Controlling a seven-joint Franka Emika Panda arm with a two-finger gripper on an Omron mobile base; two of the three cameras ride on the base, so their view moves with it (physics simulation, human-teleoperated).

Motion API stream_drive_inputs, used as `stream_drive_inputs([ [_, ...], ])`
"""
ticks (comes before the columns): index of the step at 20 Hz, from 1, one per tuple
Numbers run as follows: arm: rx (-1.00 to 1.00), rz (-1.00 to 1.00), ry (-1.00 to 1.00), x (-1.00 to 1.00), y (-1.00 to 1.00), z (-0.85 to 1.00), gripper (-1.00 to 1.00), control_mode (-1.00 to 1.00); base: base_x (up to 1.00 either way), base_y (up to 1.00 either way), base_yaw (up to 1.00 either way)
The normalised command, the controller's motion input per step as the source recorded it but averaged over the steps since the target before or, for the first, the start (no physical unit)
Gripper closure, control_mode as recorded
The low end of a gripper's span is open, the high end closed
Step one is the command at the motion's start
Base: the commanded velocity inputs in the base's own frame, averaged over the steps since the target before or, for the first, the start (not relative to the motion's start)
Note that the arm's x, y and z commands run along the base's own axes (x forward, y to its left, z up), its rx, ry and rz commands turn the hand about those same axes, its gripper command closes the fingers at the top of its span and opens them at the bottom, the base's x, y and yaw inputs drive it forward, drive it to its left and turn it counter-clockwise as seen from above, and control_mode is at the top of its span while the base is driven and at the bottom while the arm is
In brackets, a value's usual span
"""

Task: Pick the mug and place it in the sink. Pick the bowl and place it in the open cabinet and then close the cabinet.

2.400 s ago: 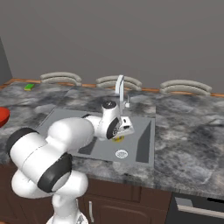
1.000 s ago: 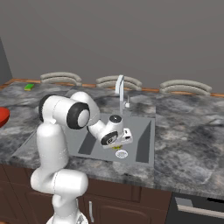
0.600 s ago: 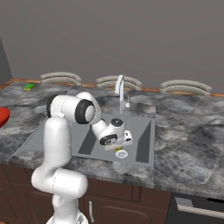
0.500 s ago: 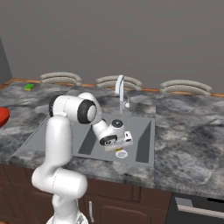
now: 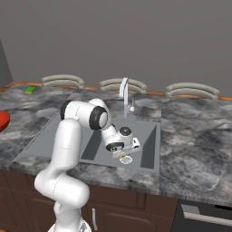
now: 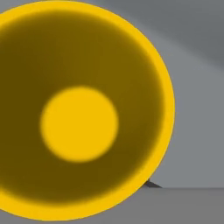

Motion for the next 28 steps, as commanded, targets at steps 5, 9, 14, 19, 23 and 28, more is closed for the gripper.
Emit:
stream_drive_inputs([
  [5,0.0,0.0,0.0,0.44,0.0,-0.31,1.0,-1.0,0.0,0.0,0.0],
  [9,0.0,0.0,0.0,0.07,0.14,-0.19,-1.0,-1.0,0.0,0.0,0.0],
  [14,0.0,0.0,-0.11,-0.13,0.0,0.12,-1.0,-1.0,0.0,0.0,0.0],
  [19,0.0,0.0,-0.16,-0.32,-0.01,0.25,-1.0,-1.0,0.0,0.0,0.0],
  [23,0.0,0.0,-0.13,-0.45,0.0,0.5,-1.0,-1.0,0.0,0.0,0.0],
  [28,0.0,-0.01,-0.02,-0.6,-0.01,0.86,-1.0,-1.0,0.0,0.0,0.0],
])
